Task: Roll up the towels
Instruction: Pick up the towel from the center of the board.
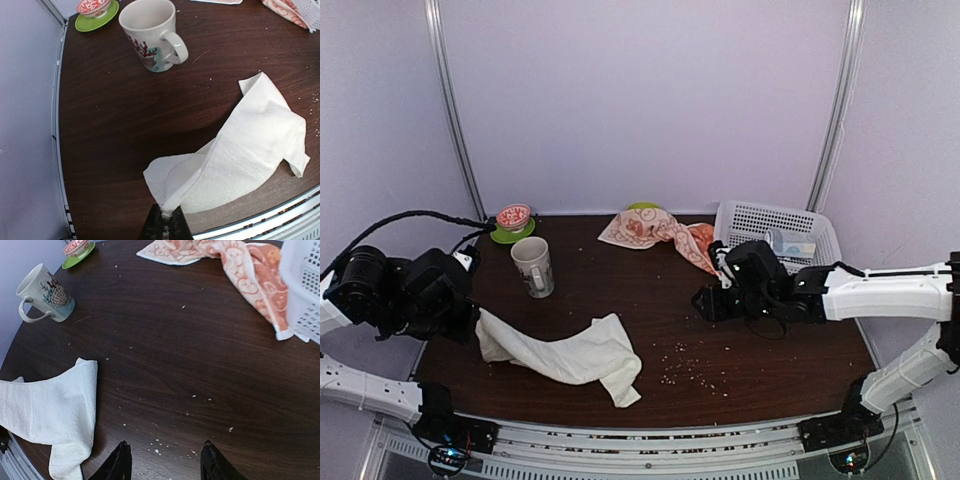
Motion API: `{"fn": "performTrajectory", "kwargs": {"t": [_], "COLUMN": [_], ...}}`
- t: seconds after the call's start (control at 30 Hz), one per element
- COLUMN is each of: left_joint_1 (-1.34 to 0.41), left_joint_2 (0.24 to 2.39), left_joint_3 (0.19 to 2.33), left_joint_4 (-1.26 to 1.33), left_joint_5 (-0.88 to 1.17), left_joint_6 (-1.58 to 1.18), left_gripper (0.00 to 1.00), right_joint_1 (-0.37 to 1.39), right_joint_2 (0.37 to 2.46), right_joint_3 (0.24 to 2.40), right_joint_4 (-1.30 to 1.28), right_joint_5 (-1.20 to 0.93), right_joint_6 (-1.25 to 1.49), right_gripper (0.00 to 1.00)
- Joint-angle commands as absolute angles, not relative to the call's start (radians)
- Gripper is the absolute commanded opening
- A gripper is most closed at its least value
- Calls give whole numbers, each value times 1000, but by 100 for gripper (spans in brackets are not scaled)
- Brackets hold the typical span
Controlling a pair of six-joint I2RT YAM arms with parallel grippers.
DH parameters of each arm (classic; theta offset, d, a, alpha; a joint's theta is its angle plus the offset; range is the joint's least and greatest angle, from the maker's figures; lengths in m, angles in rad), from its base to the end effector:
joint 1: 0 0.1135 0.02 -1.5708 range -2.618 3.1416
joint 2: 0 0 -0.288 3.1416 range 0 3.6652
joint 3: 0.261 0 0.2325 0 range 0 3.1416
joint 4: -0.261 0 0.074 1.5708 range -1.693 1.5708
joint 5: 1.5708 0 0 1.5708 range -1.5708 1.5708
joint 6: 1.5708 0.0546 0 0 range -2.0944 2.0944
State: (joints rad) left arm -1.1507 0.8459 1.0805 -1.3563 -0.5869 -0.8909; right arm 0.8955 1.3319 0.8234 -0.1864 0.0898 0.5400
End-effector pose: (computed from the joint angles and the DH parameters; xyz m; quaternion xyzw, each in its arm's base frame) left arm 0.0624 -0.0657 0.3320 0.0570 0.9337 -0.0343 0.3518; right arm 0.1763 0.2123 0.2542 -0.1412 0.8938 0.2480 0.3459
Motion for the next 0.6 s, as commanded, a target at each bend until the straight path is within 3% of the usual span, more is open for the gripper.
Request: {"fn": "performTrajectory", "kwargs": {"t": [0.0,0.57], "left_joint_1": [-1147,-1147], "left_joint_2": [816,792], "left_joint_3": [1045,980], "left_joint_4": [-1428,-1416], "left_joint_5": [-637,-630], "left_joint_6": [-1018,-1039], "left_gripper": [0,0], "right_joint_1": [923,983], "right_joint_2": [1501,2098], "right_joint_3": [964,1489], "right_joint_4": [-88,-211], "right_joint_5": [-51,-162], "right_joint_6": [604,669], "right_gripper": [47,48]}}
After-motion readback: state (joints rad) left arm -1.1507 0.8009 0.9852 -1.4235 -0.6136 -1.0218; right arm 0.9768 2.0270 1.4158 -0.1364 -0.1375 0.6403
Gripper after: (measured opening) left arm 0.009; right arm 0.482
